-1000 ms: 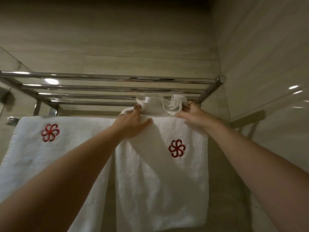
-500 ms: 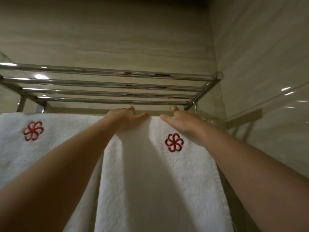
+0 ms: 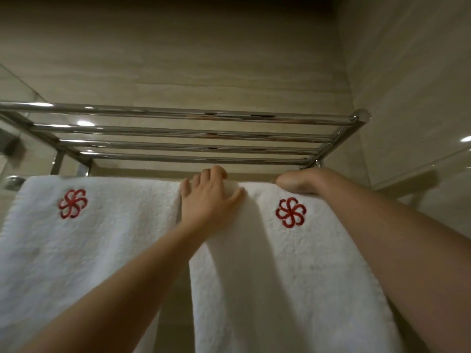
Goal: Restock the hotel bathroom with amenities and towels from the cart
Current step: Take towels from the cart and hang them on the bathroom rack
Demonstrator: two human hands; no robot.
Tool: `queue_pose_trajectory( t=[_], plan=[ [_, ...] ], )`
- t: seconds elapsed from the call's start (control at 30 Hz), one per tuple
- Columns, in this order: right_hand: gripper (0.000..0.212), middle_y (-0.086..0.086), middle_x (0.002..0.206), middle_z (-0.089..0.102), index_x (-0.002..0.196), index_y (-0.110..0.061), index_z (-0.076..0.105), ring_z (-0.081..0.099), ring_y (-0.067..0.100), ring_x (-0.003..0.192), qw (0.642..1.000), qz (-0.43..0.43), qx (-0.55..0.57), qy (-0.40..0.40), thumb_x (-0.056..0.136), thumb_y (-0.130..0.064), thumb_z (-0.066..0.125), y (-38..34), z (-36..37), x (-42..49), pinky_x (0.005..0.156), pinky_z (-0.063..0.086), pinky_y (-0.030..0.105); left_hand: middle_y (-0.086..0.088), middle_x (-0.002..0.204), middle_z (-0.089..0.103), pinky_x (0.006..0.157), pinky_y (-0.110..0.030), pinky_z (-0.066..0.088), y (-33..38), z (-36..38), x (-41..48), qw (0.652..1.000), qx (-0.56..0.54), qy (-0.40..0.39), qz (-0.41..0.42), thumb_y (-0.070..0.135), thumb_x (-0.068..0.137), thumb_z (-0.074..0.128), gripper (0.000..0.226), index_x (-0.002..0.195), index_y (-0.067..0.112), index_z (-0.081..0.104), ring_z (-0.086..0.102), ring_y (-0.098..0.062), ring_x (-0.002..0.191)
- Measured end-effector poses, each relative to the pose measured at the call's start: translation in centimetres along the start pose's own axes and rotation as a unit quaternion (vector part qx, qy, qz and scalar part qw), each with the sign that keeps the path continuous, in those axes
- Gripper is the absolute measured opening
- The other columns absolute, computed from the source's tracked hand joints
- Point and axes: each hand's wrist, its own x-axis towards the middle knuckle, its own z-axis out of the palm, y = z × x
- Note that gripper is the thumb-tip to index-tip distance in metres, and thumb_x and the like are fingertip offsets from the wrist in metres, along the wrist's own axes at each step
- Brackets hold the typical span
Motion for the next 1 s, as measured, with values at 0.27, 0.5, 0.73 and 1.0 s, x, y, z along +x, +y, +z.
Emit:
queue_pose_trajectory(
  t=[0.27, 0.5, 0.73, 1.0],
  plan=[
    [0.036, 0.010, 0.083, 0.066, 0.103, -0.007, 0.063, 0.061, 0.020, 0.070, 0.998, -0.011, 0.063, 0.013, 0.097, -0.035, 0.041, 0.6, 0.2, -0.3, 0.068, 0.048, 0.032, 0.003, 0.142, 0.021, 0.111, -0.039, 0.031, -0.3, -0.2, -4.7, 0.922, -0.350, 0.126, -0.106, 0.017, 0.079, 0.071, 0.072, 0.136, 0.025, 0.027, 0.026, -0.008, 0.127],
    [0.050, 0.005, 0.111, 0.062, 0.117, -0.019, 0.058, 0.053, 0.025, 0.112, 0.927, -0.158, -0.120, 0.317, 0.095, -0.051, 0.026, 3.7, 3.7, -1.8, 0.101, 0.034, 0.040, -0.001, 0.148, 0.027, 0.100, -0.042, 0.042, 0.0, -0.3, -5.6, 0.898, -0.385, 0.077, -0.198, 0.016, 0.078, 0.073, 0.079, 0.140, 0.024, 0.023, 0.037, -0.022, 0.128],
    [0.062, 0.009, 0.125, 0.045, 0.147, -0.023, 0.017, 0.046, 0.023, 0.104, 0.867, -0.108, -0.235, 0.425, 0.093, -0.041, 0.041, 8.7, 7.1, -5.6, 0.083, 0.041, 0.033, -0.005, 0.141, 0.035, 0.086, -0.047, 0.050, -0.5, -0.8, -5.7, 0.940, -0.308, 0.070, -0.126, 0.015, 0.082, 0.068, 0.076, 0.138, 0.036, 0.020, 0.045, -0.022, 0.110],
    [0.061, 0.002, 0.091, 0.061, 0.148, -0.023, 0.011, 0.054, 0.019, 0.075, 0.902, -0.064, -0.161, 0.396, 0.097, -0.035, 0.042, 7.2, 4.7, -6.4, 0.068, 0.039, 0.031, -0.008, 0.129, 0.047, 0.100, -0.041, 0.030, -0.2, -1.2, -2.9, 0.973, -0.144, 0.122, -0.130, 0.020, 0.093, 0.049, 0.032, 0.124, 0.024, 0.049, 0.040, -0.027, 0.119]
  ],
)
